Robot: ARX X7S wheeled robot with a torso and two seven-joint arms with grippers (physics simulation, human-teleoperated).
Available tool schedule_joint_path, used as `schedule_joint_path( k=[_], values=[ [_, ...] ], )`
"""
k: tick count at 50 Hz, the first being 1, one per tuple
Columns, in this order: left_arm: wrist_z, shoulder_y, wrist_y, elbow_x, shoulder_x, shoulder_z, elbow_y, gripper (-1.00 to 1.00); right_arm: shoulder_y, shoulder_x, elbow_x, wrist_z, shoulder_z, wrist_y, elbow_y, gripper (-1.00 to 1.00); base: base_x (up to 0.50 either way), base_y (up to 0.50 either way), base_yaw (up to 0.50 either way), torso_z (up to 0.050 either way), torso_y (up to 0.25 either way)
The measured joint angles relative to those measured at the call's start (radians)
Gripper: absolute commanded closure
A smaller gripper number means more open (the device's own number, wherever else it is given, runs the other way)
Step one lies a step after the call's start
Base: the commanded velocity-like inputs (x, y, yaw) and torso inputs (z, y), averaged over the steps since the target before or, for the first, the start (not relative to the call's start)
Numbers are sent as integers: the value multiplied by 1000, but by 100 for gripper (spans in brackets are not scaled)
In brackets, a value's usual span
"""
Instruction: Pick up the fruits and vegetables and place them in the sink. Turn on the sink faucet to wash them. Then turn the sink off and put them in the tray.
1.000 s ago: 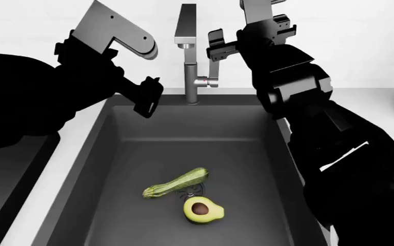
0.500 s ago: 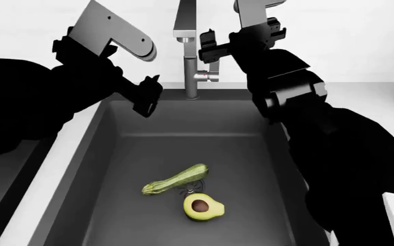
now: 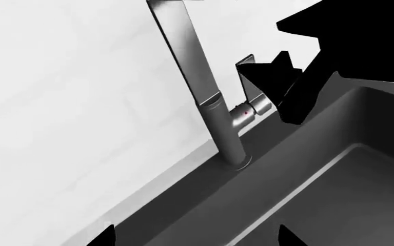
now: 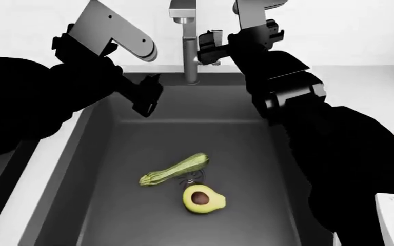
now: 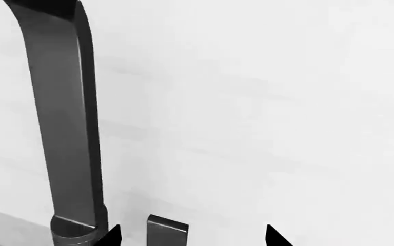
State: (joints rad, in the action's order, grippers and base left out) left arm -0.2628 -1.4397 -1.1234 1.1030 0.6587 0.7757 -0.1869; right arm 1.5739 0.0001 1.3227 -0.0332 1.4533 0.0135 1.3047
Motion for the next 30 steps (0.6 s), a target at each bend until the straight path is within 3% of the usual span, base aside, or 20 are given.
schedule_joint_path(
  k=[5, 30],
  values=[
    [2, 0, 0, 0, 1, 3, -1, -100, -2, 0, 11, 1, 12, -5, -1, -100, 0, 0, 0, 0, -186],
    [4, 2, 7, 1, 5, 8, -6, -100, 16, 0, 36, -22, 40, -15, -4, -100, 0, 0, 0, 0, -16]
  ],
)
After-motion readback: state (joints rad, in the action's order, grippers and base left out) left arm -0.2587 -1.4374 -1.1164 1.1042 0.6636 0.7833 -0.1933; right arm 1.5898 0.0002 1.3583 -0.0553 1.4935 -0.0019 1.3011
